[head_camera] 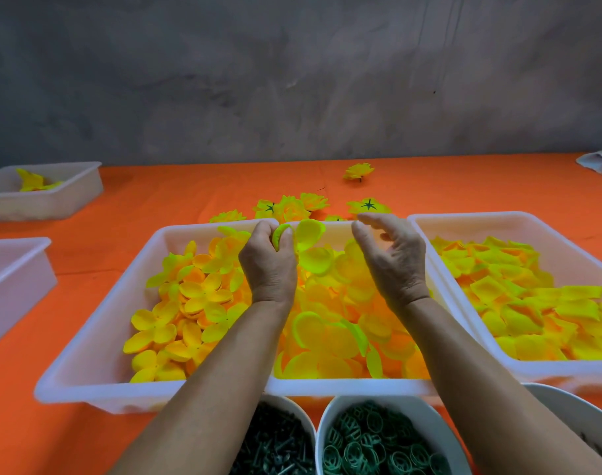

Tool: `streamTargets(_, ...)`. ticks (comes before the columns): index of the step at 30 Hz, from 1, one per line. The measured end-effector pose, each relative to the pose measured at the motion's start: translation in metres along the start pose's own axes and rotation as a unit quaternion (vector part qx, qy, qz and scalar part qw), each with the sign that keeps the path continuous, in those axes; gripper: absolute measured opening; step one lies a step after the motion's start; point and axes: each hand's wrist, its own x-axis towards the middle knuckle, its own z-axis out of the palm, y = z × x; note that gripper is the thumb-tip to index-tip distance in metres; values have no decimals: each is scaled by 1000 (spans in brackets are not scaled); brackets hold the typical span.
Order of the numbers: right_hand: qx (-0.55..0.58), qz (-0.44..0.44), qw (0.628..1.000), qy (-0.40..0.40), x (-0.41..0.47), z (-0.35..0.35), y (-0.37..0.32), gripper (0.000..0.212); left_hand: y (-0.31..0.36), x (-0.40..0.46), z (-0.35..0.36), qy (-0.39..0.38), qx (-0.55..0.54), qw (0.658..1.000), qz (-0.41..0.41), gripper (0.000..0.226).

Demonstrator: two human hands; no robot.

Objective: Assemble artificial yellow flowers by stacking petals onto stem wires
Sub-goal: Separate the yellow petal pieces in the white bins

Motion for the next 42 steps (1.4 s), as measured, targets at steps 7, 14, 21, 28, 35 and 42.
streamTargets(7,75,13,983,-166,-9,7,-8,29,3,-6,4,-69,-53,995,50,20)
streamTargets(14,193,114,963,-146,-2,8,9,23,5,-7,6,-169,-155,973,-17,11)
streamTargets(21,221,122,960,-124,-1,5,9,22,2,-9,4,-242,-134,959,-54,11)
streamTargets(28,227,105,968,-32,5,-3,9,9,0,-5,4,-151,-142,976,-61,31)
streamTargets(35,189,159,968,45,16,-17,10,7,-6,0,8,-128,-89,984,-84,16)
streamTargets(42,-169,256,911,-274,25,-28,6,65,-3,-2,5,-163,-175,964,-118,9)
